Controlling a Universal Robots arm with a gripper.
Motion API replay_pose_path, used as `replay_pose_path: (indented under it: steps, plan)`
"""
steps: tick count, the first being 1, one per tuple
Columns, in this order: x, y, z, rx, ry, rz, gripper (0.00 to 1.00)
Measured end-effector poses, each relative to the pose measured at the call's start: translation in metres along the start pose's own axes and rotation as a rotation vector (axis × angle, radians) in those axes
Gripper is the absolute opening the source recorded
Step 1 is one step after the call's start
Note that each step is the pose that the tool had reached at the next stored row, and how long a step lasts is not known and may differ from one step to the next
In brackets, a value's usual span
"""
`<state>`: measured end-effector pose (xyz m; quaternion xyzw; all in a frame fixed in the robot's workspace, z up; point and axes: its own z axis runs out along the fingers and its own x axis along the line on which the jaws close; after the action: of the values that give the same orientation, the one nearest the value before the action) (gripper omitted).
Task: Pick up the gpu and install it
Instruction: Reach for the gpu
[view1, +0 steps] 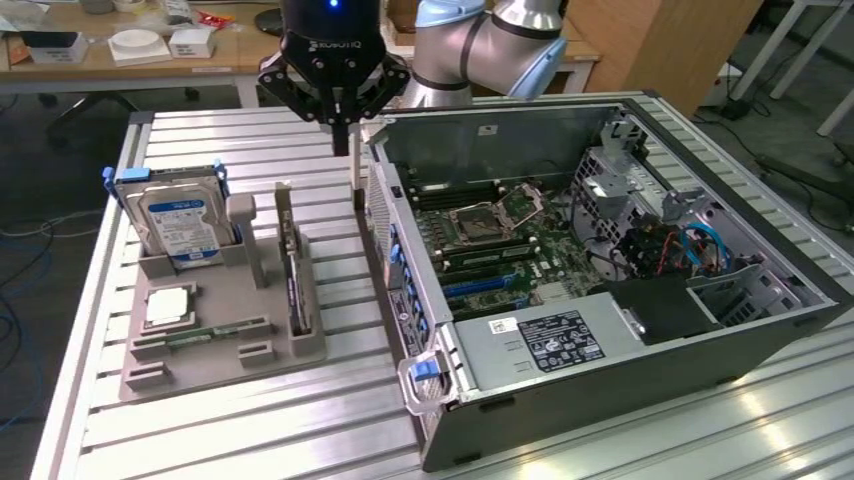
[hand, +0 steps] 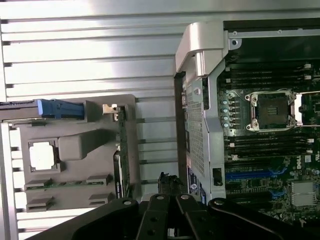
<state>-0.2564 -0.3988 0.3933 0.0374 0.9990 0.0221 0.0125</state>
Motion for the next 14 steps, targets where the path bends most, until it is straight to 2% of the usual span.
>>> replay_pose_path:
  steps: [14]
  plan:
    - [0.017, -0.0013, -0.0005, 0.0, 0.0, 0.0, 0.1]
